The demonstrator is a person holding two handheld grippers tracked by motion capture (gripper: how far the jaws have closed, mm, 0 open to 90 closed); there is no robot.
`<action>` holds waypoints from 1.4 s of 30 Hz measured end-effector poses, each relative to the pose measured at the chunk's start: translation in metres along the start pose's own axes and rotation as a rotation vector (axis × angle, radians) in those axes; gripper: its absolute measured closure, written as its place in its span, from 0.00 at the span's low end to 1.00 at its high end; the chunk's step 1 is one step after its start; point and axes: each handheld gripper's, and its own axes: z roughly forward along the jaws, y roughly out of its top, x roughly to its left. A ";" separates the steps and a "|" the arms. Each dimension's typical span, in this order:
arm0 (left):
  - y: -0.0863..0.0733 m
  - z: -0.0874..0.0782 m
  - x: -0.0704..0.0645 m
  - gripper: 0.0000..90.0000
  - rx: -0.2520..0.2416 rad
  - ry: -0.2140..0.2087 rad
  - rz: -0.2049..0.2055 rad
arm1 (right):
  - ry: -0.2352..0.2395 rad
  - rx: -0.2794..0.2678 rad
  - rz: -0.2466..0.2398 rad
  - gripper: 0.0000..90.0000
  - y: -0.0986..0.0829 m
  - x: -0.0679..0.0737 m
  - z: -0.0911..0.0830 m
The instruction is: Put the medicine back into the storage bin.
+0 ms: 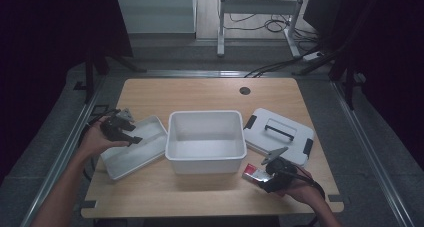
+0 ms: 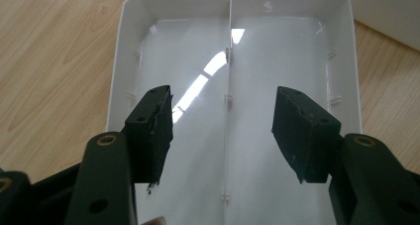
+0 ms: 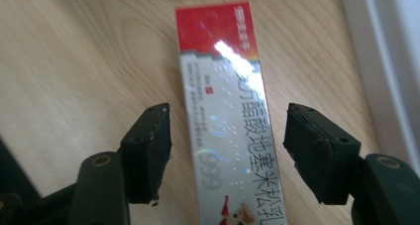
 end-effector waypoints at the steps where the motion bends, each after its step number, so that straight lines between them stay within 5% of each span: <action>1: 0.001 0.000 0.000 0.46 0.002 0.000 -0.004 | -0.003 0.012 -0.001 0.40 0.000 0.000 0.002; 14: 0.010 -0.001 -0.003 0.46 0.005 0.000 0.011 | 0.019 0.076 -0.074 0.57 0.002 0.001 0.008; 18: 0.010 -0.005 -0.002 0.46 0.005 0.010 0.010 | 0.024 0.041 -0.086 0.57 0.002 -0.002 -0.014; 24: 0.008 -0.009 0.000 0.46 0.000 0.016 0.006 | -0.034 -0.044 -0.091 0.57 0.011 -0.016 -0.068; 29: 0.008 -0.006 -0.001 0.46 0.008 0.009 0.006 | -0.063 -0.145 -0.114 0.57 0.032 -0.025 -0.113; 33: 0.009 -0.007 -0.001 0.46 0.011 0.008 0.008 | -0.072 -0.186 -0.147 0.57 0.055 -0.029 -0.132; 42: 0.010 -0.007 -0.001 0.47 0.019 0.007 0.011 | 0.009 -0.219 -0.234 0.57 0.112 -0.029 -0.125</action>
